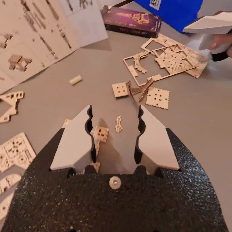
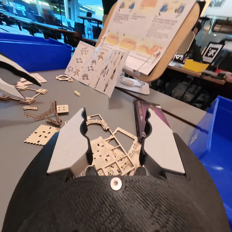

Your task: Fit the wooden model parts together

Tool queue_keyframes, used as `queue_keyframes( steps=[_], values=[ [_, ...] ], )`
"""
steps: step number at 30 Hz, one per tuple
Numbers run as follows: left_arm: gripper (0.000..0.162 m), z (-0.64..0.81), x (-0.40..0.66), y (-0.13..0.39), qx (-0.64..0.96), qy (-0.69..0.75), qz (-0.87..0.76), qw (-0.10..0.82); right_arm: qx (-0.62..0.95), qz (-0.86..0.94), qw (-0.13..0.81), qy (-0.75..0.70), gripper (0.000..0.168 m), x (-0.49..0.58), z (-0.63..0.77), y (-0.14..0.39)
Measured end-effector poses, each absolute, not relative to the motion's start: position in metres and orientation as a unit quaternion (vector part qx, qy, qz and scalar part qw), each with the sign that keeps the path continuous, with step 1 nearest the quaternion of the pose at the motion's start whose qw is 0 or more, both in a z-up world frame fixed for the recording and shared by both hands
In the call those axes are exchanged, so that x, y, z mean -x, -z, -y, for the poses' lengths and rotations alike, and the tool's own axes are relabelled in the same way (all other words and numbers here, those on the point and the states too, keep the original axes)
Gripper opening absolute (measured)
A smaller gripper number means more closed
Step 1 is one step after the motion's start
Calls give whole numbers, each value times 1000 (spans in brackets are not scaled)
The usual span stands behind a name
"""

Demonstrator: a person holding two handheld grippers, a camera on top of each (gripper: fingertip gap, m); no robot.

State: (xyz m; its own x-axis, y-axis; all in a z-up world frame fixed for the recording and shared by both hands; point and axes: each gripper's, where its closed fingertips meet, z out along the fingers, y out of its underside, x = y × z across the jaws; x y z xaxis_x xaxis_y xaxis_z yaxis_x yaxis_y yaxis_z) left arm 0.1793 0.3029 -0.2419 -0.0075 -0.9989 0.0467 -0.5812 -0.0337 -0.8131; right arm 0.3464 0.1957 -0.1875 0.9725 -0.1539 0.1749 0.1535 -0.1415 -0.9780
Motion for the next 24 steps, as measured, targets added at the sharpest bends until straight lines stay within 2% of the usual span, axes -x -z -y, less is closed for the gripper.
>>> queue_keyframes(
  steps=[4,10,12,15,18,24],
  values=[
    [72,-310,-156,262,666,298,-596,335,780,-3,603,169,91,-353,-190,206],
    [73,-305,-140,279,689,280,-591,312,817,-14,551,166,93,-356,-190,229],
    [72,-308,-140,282,699,272,-586,308,822,-10,542,173,94,-356,-189,231],
    [81,-305,-142,287,703,261,-591,298,829,-26,534,161,96,-356,-190,235],
    [80,-304,-143,287,701,257,-593,301,843,-10,512,164,105,-350,-192,243],
    [85,-302,-142,287,701,263,-593,297,839,-2,521,154,110,-342,-197,240]
  ],
)
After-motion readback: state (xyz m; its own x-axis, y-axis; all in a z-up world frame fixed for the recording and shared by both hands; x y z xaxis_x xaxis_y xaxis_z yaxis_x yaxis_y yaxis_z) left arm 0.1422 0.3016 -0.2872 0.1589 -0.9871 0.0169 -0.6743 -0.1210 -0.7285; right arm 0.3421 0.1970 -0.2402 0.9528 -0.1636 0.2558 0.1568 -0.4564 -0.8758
